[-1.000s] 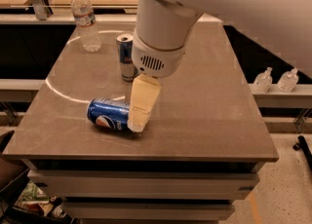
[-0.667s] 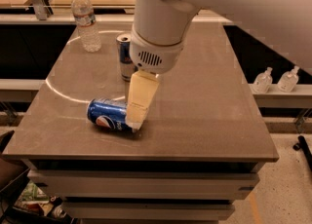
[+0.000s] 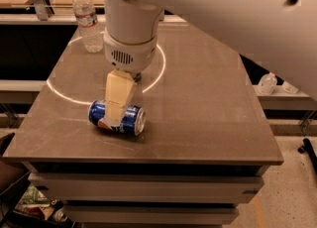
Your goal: Place pepsi can upright
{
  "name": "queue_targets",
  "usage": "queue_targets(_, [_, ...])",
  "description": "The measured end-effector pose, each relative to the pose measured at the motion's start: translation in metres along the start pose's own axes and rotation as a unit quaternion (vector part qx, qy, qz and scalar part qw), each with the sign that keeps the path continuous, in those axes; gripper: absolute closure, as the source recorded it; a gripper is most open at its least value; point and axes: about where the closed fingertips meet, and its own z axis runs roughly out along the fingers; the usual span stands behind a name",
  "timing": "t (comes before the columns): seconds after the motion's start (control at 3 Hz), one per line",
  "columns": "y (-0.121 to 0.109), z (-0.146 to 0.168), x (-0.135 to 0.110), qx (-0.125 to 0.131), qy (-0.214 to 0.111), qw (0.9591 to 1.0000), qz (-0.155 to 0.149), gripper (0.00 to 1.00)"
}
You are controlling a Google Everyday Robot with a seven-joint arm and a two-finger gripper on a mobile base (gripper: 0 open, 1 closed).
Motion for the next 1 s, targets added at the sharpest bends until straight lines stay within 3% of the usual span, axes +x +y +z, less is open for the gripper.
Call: queue_targets(1.0, [0.034, 0.041, -0.015, -0.017, 0.020, 0.9990, 0.037, 0.00])
